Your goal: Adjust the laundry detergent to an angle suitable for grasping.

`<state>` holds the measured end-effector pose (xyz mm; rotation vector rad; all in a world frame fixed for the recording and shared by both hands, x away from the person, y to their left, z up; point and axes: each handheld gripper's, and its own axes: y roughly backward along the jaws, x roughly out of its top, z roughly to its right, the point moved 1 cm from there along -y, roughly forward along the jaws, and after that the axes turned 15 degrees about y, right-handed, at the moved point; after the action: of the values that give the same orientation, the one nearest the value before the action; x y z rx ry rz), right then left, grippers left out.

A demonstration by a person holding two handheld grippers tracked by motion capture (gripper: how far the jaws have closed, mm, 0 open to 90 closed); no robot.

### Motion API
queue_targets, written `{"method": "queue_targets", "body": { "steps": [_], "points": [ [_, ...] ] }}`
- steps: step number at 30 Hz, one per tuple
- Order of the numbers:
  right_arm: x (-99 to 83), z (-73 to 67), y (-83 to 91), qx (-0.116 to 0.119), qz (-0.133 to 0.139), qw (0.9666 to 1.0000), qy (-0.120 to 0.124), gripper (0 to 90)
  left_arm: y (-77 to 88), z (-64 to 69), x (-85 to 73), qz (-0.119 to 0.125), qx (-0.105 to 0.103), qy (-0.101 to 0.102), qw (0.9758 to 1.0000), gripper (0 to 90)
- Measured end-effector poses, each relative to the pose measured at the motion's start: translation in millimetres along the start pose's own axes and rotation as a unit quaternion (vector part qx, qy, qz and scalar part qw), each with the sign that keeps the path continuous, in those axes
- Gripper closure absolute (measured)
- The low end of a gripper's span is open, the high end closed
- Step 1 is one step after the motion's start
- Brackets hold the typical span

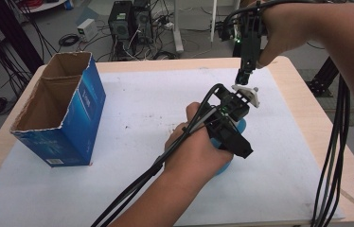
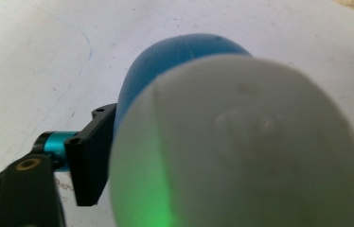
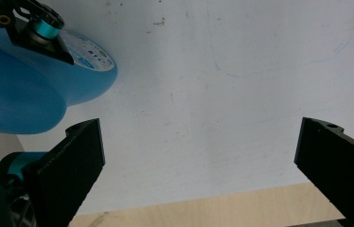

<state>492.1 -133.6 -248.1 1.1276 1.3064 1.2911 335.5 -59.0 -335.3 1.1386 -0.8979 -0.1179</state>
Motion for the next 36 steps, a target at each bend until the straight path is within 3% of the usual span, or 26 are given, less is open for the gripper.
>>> {"method": "queue_targets", "body": {
  "steps": [23, 36],
  "points": [
    [1.5, 2.8, -1.5, 0.001, -0.001, 1.0, 0.002, 1.5, 2.9, 0.4, -0.9, 0.004, -0.003, -0.005, 1.0, 30.7],
    [0.8, 2.9, -2.4, 0.002, -0.003, 1.0, 0.0, 1.5, 2.1, 1.2, -1.4, 0.006, 0.009, -0.008, 0.9999, 35.1]
  ]
}}
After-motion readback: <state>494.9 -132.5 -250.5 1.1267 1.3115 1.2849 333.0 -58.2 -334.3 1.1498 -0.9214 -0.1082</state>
